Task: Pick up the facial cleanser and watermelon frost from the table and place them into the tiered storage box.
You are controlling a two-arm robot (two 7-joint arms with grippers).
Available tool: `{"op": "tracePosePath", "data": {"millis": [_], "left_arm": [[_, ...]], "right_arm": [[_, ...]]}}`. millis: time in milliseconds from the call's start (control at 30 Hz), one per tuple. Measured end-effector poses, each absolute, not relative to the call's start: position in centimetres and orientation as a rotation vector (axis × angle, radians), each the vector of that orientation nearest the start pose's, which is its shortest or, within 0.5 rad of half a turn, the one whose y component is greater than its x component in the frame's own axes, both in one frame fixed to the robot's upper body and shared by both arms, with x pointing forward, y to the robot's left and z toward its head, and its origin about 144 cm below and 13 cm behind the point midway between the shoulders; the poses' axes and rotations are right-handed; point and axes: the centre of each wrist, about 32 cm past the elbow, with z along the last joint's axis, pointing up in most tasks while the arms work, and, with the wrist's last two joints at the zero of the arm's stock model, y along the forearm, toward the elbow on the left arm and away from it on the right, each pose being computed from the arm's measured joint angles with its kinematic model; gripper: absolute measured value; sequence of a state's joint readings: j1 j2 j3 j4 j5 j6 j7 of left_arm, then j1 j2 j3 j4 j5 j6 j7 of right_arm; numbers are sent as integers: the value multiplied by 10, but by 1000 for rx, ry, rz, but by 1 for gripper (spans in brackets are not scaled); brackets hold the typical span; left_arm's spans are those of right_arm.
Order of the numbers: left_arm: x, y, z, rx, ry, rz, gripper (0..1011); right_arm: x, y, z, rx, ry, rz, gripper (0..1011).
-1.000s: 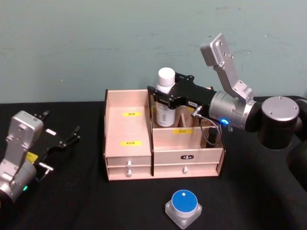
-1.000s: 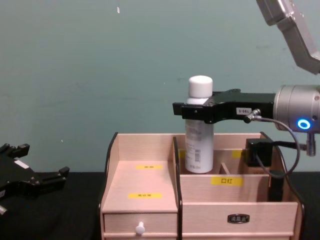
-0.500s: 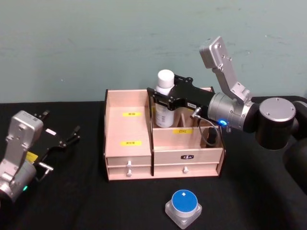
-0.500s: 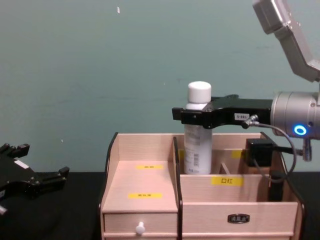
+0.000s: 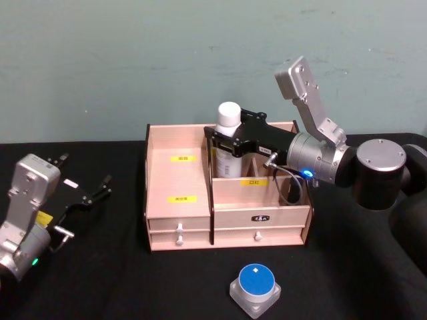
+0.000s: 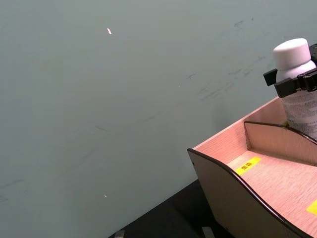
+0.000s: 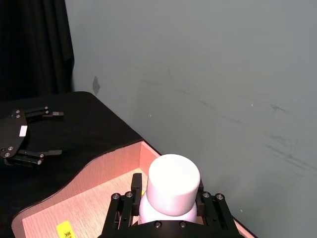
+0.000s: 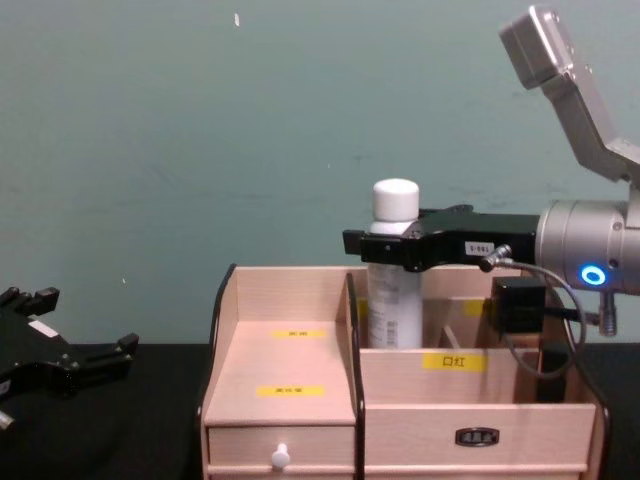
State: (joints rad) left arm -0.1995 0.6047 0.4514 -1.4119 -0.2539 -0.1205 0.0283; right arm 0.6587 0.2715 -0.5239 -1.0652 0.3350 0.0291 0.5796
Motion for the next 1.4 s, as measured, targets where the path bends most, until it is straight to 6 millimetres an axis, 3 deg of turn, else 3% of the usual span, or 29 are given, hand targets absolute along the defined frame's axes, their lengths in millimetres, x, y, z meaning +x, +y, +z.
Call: {"op": "tracePosePath", "data": {"millis": [667, 800, 867, 1133, 1400], "left_arm": [[489, 310, 1140, 304, -285, 1248, 1010], [489, 310, 1140, 304, -285, 1248, 1010], [489, 310, 1140, 304, -285, 1248, 1010], [489, 310, 1140, 304, -285, 1248, 1010], [489, 310, 1140, 304, -285, 1248, 1010]], "right_arm": [[617, -211, 1213, -168, -72, -696, 614], [617, -211, 1213, -168, -73, -696, 717], [617, -211, 1213, -168, -73, -697, 818], [617, -212, 1213, -165, -71, -695, 1002], [614, -214, 1218, -143, -75, -685, 1000]]}}
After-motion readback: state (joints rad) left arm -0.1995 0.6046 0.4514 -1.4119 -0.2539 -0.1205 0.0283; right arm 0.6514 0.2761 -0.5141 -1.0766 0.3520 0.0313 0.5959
